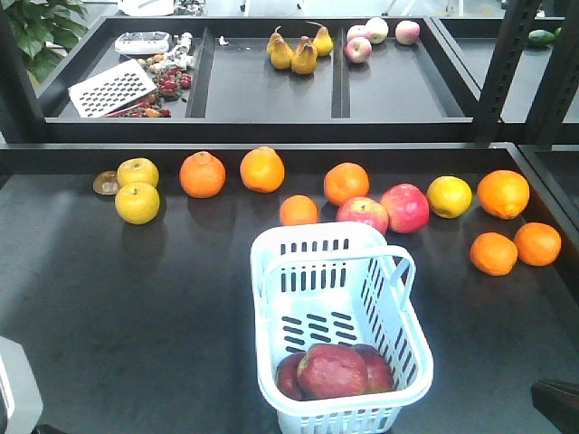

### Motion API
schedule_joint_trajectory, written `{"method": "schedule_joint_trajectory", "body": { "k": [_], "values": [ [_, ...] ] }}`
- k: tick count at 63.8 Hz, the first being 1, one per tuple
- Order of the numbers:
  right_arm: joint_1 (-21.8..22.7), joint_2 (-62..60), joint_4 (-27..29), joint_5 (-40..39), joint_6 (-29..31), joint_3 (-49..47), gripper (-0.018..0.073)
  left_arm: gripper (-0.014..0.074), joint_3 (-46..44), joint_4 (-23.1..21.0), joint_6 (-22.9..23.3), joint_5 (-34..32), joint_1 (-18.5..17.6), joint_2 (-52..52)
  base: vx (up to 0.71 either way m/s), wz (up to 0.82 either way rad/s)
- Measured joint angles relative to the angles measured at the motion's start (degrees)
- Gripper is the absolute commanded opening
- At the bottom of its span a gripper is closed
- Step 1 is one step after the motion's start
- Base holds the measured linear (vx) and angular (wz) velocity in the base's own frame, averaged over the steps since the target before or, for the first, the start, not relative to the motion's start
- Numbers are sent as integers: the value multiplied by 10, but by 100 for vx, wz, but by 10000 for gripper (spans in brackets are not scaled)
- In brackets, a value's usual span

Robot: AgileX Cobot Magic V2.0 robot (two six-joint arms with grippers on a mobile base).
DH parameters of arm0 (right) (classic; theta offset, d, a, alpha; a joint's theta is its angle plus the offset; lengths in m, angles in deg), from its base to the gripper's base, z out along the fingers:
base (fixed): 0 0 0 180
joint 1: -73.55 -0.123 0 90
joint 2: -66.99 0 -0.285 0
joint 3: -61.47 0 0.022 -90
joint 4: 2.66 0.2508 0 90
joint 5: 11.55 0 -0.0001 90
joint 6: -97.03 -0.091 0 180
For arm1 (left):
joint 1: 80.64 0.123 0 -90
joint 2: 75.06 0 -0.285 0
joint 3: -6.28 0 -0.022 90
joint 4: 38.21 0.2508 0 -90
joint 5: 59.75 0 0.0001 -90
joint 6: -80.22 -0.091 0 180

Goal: Pick three apples into basket with both arms

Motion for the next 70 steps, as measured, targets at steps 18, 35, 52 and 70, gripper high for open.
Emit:
{"method": "schedule_joint_trajectory", "body": {
  "k": [18,35,52,70],
  "values": [
    [0,0,0,0,-1,0,-7,-6,0,0,0,0,0,0,0,0],
    [0,0,0,0,-1,0,-7,-6,0,-14,5,-18,0,0,0,0],
    [0,0,0,0,-1,0,-7,-6,6,143,232,-35,0,0,0,0],
    [0,0,0,0,-1,0,-7,-6,120,291,452,-160,0,-70,0,0]
  ]
}}
